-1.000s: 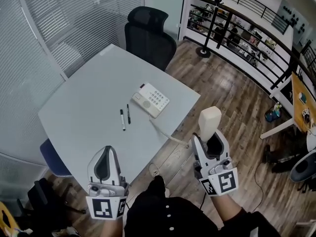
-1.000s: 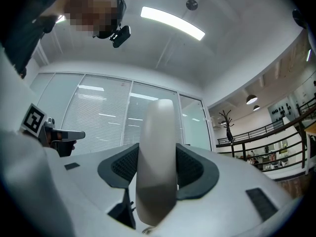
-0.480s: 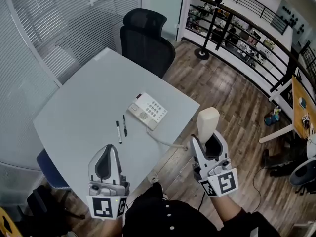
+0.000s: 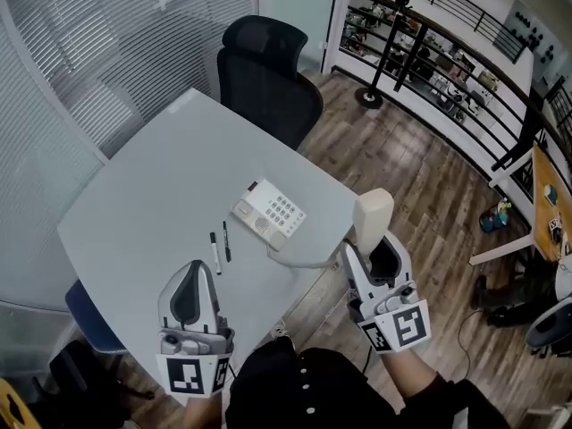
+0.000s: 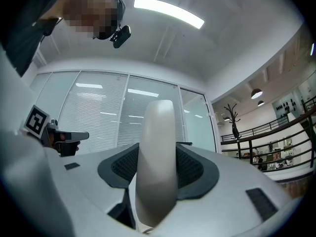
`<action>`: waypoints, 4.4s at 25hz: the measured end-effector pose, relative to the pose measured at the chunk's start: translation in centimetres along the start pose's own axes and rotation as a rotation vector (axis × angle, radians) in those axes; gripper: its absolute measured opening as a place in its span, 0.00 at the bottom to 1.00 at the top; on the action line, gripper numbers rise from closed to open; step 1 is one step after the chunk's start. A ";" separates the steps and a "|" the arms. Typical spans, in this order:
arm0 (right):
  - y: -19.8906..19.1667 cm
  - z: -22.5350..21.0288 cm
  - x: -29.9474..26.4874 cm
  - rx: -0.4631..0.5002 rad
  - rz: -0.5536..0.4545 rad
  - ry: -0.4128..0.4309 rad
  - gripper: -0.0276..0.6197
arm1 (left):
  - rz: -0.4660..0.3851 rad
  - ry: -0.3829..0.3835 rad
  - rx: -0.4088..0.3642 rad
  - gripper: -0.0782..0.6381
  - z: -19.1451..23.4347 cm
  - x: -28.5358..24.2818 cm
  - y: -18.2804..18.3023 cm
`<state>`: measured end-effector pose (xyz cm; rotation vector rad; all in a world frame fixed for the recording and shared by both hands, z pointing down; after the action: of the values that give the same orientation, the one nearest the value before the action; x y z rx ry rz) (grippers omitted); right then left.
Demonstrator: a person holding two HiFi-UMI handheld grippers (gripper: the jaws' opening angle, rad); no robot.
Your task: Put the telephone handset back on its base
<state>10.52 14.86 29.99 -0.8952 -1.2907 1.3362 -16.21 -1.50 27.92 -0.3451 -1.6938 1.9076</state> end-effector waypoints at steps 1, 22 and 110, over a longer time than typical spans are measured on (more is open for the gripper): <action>0.0 -0.1 -0.3 0.003 -0.002 0.003 0.40 | -0.001 0.000 0.000 0.13 0.2 -0.2 0.0; -3.1 -7.2 -8.8 -0.030 -0.030 0.237 0.40 | -0.029 0.224 -0.044 0.13 -2.5 -5.2 -2.3; -30.1 10.4 -19.8 0.068 0.734 0.596 0.40 | 0.251 0.728 0.162 0.13 -3.7 2.1 -12.5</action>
<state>9.49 -9.75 58.29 -1.6587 -0.4508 1.4664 -13.02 3.35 39.77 -1.0762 -1.0402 1.7549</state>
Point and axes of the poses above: the fingertips, and each gripper's own axes: x backward along the fingers, z to its left, y out of its top, the point moved 9 cm from there along x, backward along the fingers, and after that the axes turned 11 degrees about x, right-handed, at the moved point
